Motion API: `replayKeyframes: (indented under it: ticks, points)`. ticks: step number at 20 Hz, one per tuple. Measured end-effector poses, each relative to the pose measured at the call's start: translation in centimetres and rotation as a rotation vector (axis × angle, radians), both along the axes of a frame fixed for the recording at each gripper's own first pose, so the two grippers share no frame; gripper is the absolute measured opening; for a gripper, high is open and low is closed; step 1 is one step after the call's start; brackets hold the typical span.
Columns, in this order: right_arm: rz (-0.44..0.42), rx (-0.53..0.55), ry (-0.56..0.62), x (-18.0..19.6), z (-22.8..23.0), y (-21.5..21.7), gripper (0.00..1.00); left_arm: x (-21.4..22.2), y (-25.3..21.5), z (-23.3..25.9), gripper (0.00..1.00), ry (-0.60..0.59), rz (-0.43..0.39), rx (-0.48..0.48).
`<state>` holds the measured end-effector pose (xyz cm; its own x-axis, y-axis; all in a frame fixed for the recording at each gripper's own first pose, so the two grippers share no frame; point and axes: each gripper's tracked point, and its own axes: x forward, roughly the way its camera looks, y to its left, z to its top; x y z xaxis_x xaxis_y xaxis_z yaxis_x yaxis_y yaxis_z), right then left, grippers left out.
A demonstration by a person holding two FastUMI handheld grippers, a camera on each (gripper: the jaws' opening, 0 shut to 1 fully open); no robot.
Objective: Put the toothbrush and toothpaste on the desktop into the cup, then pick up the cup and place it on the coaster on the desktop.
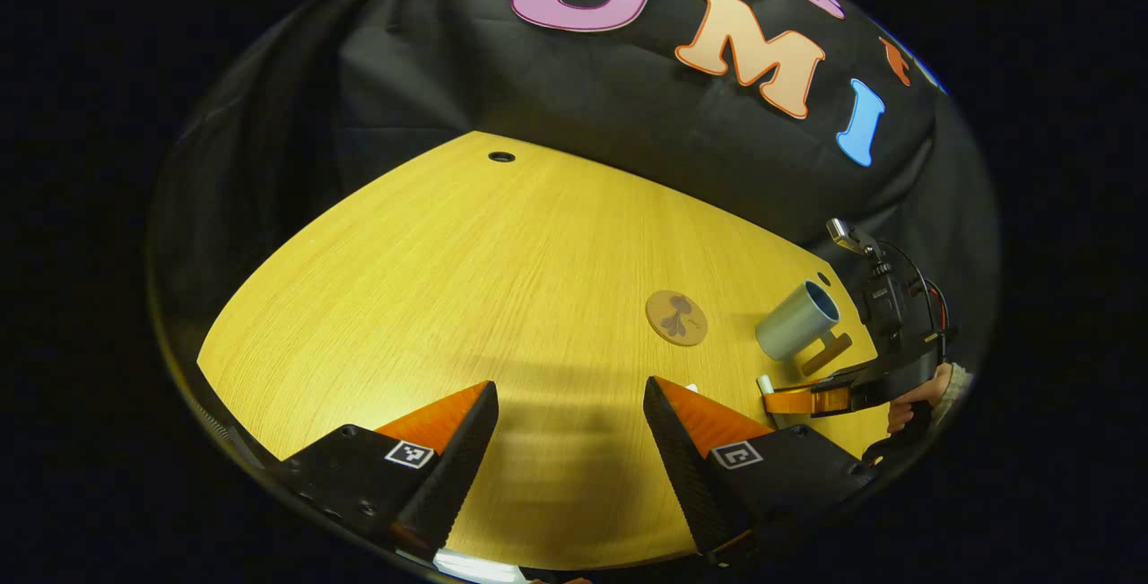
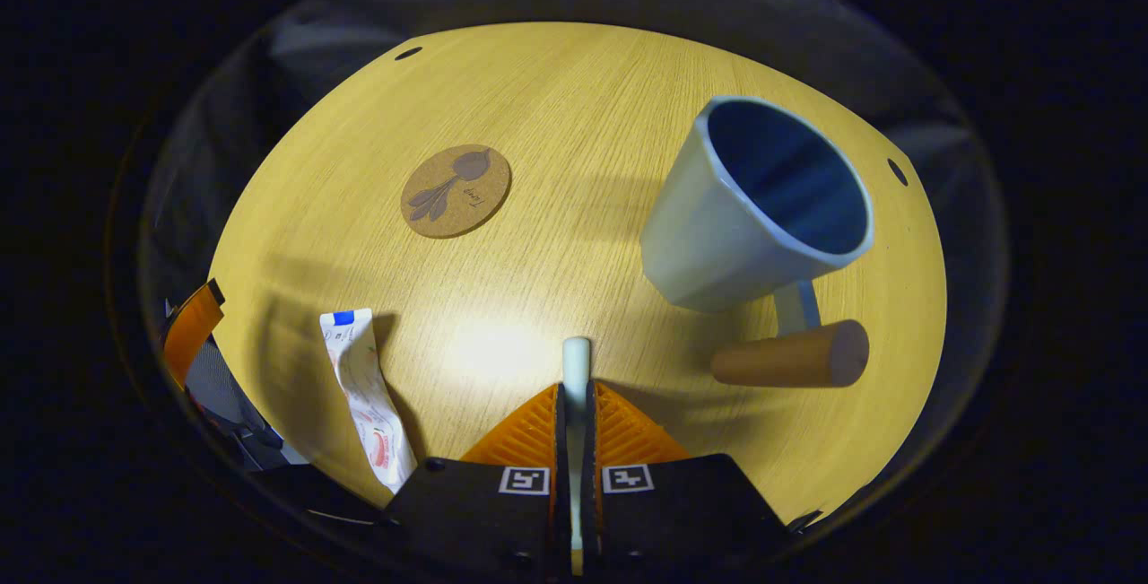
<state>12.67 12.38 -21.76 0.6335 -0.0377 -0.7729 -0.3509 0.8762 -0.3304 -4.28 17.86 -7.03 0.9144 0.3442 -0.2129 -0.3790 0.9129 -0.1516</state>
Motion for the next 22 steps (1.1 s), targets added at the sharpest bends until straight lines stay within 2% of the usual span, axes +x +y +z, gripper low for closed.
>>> replayKeyframes:
  ticks: [6,11,15,16,19,20,22]
  points:
    - [-0.008,0.045,-0.064,-0.1,0.0,-0.1,0.07,1.5,-2.7,-1.5,0.96,0.166,-0.051,-0.017]
    - [0.033,0.094,-0.139,-1.3,0.6,0.3,0.07,2.5,-5.6,-3.0,0.95,0.261,-0.078,-0.162]
    - [0.107,0.146,-0.272,-2.1,3.6,0.6,0.07,3.3,-7.1,-3.9,0.93,0.326,-0.054,-0.237]
    - [0.116,0.162,-0.299,-2.4,4.4,0.5,0.07,3.6,-7.6,-4.1,0.89,0.338,-0.046,-0.261]
    - [0.136,0.198,-0.368,-3.4,7.2,-0.8,0.07,4.8,-8.6,-4.8,0.89,0.374,-0.009,-0.332]
    - [0.133,0.209,-0.393,-3.7,8.2,-1.5,0.07,5.2,-8.8,-4.9,0.82,0.378,0.002,-0.349]
    - [0.125,0.252,-0.435,-4.3,9.7,-2.7,0.07,5.9,-8.9,-5.4,0.77,0.393,0.014,-0.364]
